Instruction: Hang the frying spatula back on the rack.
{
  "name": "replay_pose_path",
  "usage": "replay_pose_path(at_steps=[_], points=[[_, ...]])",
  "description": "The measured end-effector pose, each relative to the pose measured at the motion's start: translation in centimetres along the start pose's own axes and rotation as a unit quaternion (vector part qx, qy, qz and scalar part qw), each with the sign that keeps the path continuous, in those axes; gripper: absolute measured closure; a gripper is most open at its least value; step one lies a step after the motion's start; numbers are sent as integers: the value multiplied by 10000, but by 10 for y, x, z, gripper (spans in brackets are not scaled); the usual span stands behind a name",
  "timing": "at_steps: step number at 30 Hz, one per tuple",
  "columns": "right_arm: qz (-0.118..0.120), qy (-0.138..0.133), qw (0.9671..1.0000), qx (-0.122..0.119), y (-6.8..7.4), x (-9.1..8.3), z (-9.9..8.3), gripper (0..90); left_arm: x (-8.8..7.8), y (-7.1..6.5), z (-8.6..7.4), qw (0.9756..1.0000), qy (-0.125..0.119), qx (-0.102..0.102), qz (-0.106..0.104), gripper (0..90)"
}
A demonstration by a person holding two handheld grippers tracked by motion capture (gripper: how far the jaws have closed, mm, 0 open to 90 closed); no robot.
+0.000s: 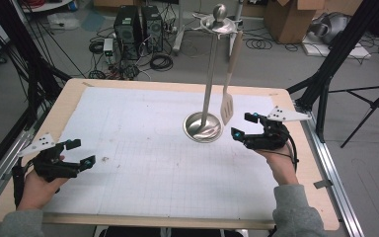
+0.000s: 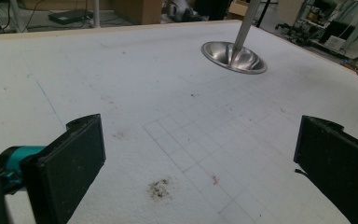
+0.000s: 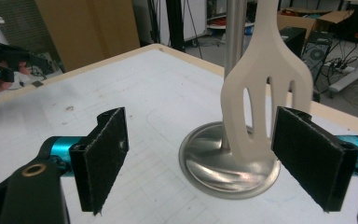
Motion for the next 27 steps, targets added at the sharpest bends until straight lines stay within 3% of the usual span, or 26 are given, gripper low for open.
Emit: replay_pose_path(at_steps=[8, 22, 27], points=[[-73, 18, 9999, 104, -4, -10, -16, 178, 1, 0, 0, 10000, 8, -2, 10, 24], [-137, -350, 9991, 186, -7, -39, -37, 178, 3, -4, 2, 10000, -39, 17, 12, 24], [-178, -377, 9987, 297, -11, -46, -45, 168, 2, -7, 7, 9996, -259, 74, -119, 25]])
Point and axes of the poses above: each handheld gripper's, and its own axes: x roughly forward along the jaws, z roughly out of its top, y roughly to its left, the point moved 6 cm from there along x, roughly forward along the jaws, and after that the axes turned 1 degree about -x, right-handed, at the moved point
